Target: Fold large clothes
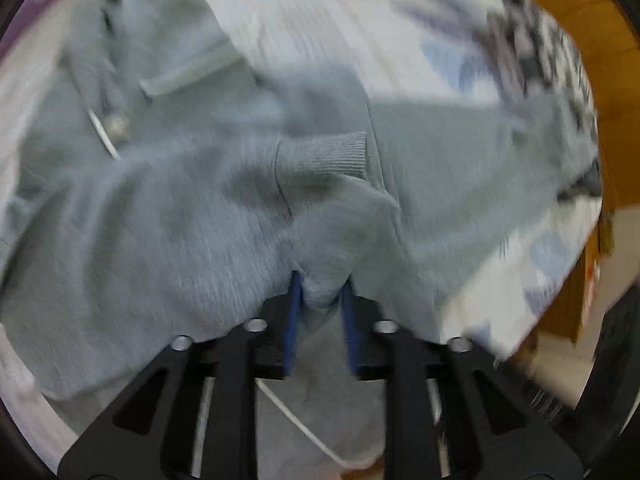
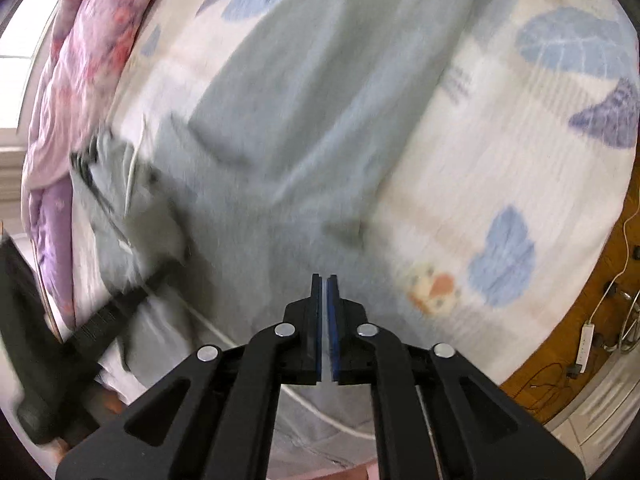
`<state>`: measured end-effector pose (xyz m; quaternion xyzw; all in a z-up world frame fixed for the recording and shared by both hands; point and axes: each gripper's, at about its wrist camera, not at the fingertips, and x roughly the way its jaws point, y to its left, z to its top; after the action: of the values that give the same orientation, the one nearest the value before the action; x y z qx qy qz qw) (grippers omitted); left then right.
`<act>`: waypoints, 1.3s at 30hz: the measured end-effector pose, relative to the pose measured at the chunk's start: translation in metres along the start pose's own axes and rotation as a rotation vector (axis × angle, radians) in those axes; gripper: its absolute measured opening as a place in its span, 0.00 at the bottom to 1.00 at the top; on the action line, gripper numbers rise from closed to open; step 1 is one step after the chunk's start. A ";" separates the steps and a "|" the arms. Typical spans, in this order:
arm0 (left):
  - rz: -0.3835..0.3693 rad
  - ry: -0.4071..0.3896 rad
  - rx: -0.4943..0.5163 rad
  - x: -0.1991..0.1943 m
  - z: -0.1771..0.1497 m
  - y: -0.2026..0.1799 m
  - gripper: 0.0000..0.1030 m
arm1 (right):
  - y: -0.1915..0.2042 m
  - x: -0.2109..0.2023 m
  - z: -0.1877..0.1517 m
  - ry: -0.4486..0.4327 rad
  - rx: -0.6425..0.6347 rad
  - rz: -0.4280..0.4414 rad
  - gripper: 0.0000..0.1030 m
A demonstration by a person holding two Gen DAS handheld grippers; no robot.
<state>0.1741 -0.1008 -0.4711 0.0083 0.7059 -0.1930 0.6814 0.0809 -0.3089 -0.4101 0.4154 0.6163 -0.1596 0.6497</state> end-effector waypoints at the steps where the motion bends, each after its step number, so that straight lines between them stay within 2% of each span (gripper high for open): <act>1: -0.008 0.021 0.000 0.000 -0.006 0.003 0.37 | -0.002 -0.002 0.008 0.004 0.003 0.004 0.13; 2: -0.011 0.012 -0.006 -0.004 -0.010 0.008 0.39 | 0.005 -0.004 0.006 0.005 0.002 0.008 0.21; 4: 0.012 -0.023 -0.052 -0.020 -0.024 0.032 0.57 | 0.021 0.000 0.015 0.012 -0.037 0.005 0.45; 5: 0.024 -0.034 -0.085 -0.026 -0.030 0.046 0.58 | 0.029 0.003 0.016 0.012 -0.061 0.007 0.62; 8: 0.084 -0.056 -0.222 -0.047 -0.049 0.103 0.58 | 0.058 0.023 0.025 0.033 -0.156 0.003 0.62; 11: 0.185 -0.072 -0.371 -0.060 -0.067 0.168 0.58 | 0.083 0.055 0.030 0.074 -0.195 -0.010 0.62; 13: 0.201 -0.064 -0.479 -0.069 -0.078 0.212 0.57 | 0.093 0.077 0.033 0.115 -0.197 -0.037 0.62; 14: 0.180 -0.073 -0.544 -0.076 -0.083 0.236 0.58 | 0.097 0.085 0.034 0.129 -0.189 -0.041 0.62; 15: 0.153 -0.085 -0.587 -0.081 -0.086 0.251 0.59 | 0.101 0.092 0.034 0.135 -0.179 -0.043 0.59; 16: 0.111 -0.103 -0.645 -0.087 -0.090 0.270 0.67 | 0.104 0.093 0.034 0.119 -0.181 -0.050 0.49; 17: 0.070 -0.120 -0.701 -0.092 -0.093 0.287 0.72 | 0.106 0.093 0.033 0.096 -0.194 -0.069 0.20; 18: 0.010 -0.135 -0.765 -0.095 -0.096 0.308 0.76 | 0.108 0.093 0.032 0.082 -0.209 -0.082 0.13; 21: -0.137 -0.137 -0.915 -0.091 -0.097 0.355 0.76 | 0.105 0.088 0.028 0.090 -0.207 -0.097 0.11; 23: -0.273 -0.142 -0.982 -0.079 -0.095 0.380 0.77 | 0.104 0.081 0.027 0.085 -0.227 -0.113 0.11; 24: -0.311 -0.128 -1.009 -0.070 -0.095 0.385 0.76 | 0.102 0.078 0.025 0.082 -0.233 -0.115 0.11; 25: -0.351 -0.094 -1.049 -0.057 -0.095 0.391 0.66 | 0.100 0.075 0.024 0.083 -0.232 -0.114 0.11; 26: -0.379 -0.065 -1.091 -0.046 -0.097 0.397 0.48 | 0.098 0.074 0.024 0.084 -0.226 -0.116 0.11; 27: -0.407 -0.048 -1.140 -0.035 -0.099 0.403 0.19 | 0.097 0.072 0.023 0.086 -0.220 -0.120 0.11; 28: -0.398 -0.056 -1.153 -0.036 -0.102 0.406 0.16 | 0.097 0.071 0.023 0.088 -0.218 -0.127 0.11; 29: -0.362 -0.070 -1.146 -0.041 -0.101 0.406 0.15 | 0.098 0.069 0.022 0.091 -0.226 -0.142 0.11; 32: -0.142 -0.078 -0.967 -0.078 -0.075 0.388 0.13 | 0.106 0.059 0.016 0.093 -0.270 -0.145 0.10; 33: -0.003 -0.064 -0.859 -0.095 -0.059 0.378 0.14 | 0.111 0.055 0.012 0.099 -0.291 -0.135 0.10; 34: 0.080 -0.065 -0.790 -0.104 -0.047 0.373 0.14 | 0.114 0.053 0.010 0.097 -0.307 -0.140 0.10; 35: 0.146 -0.057 -0.728 -0.108 -0.035 0.370 0.13 | 0.120 0.050 0.006 0.077 -0.343 -0.174 0.10; 36: 0.284 -0.056 -0.644 -0.114 -0.018 0.366 0.06 | 0.123 0.049 0.004 0.048 -0.371 -0.225 0.09; 37: 0.419 -0.051 -0.581 -0.117 -0.003 0.364 0.06 | 0.124 0.048 0.003 0.018 -0.398 -0.274 0.09; 38: 0.519 -0.035 -0.519 -0.117 0.012 0.363 0.06 | 0.122 0.050 0.004 0.011 -0.401 -0.289 0.10; 39: 0.507 -0.030 -0.484 -0.117 0.026 0.366 0.06 | 0.117 0.053 0.008 0.025 -0.378 -0.283 0.10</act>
<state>0.3074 0.2597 -0.4532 0.0185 0.6967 0.1552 0.7002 0.1802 -0.2280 -0.4209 0.1980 0.6954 -0.1256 0.6793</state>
